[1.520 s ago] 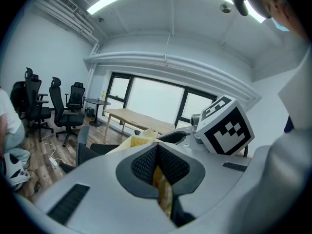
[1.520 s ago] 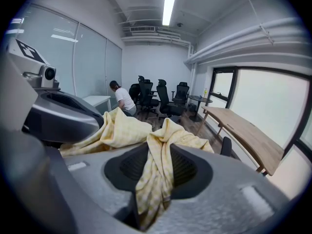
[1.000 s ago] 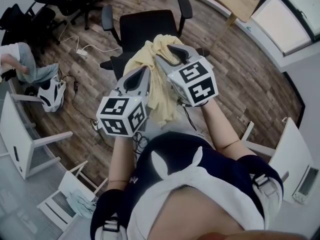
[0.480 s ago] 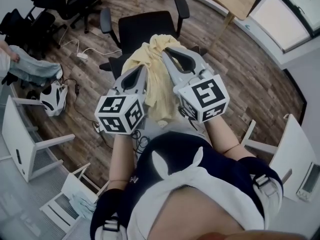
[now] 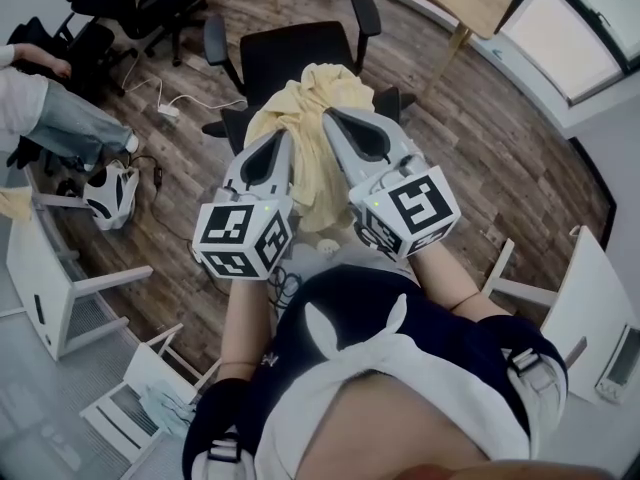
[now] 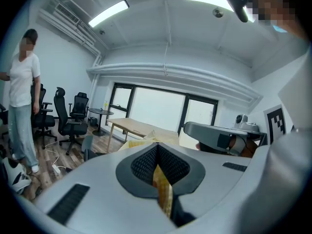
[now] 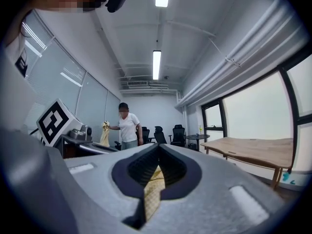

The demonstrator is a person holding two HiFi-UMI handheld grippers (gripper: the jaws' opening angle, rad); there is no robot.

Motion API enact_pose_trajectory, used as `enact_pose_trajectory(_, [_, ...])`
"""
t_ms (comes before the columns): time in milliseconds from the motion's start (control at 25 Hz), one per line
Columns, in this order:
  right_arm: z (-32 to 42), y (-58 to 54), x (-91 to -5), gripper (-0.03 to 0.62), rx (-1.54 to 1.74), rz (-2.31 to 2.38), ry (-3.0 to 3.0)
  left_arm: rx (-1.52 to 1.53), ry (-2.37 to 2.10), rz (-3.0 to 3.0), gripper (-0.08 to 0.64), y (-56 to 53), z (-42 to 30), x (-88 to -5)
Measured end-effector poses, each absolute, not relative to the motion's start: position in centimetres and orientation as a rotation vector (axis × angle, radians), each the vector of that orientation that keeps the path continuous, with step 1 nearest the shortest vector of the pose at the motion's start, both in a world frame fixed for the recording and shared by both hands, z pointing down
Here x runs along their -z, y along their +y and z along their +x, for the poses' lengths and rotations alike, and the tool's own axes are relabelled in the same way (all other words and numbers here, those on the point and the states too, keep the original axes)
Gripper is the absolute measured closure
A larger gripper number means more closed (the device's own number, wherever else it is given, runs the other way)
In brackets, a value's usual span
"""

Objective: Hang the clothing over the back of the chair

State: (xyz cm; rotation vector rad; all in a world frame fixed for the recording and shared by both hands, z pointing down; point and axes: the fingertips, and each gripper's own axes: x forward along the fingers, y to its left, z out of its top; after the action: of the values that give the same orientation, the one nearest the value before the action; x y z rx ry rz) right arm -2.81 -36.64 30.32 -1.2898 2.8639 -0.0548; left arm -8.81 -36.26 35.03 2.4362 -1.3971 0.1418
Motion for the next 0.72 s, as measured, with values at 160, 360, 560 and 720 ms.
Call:
enact_pose_trajectory(160, [-3.1, -35.7, -30.7, 0.594, 0.053, -1.272, 2.878, -0.139, -1.404, 2.45, 0.554, -35.4, -8.8, -34.5])
enact_pose_trajectory(360, [-3.6, -34.5, -31.2, 0.594, 0.017, -1.259, 2.911, -0.132, -1.396, 2.462, 0.554, -34.1, -8.5, -34.1])
enact_pose_trajectory(560, [-3.5, -33.1, -31.3, 0.594, 0.009, -1.272, 2.929, -0.138, -1.387, 2.464, 0.554, -33.0, -8.2, -34.4])
enact_pose_trajectory(720, [-3.0, -31.8, -31.5, 0.594, 0.022, -1.298, 2.924, -0.128, -1.371, 2.482, 0.554, -31.8, -7.6, -34.3])
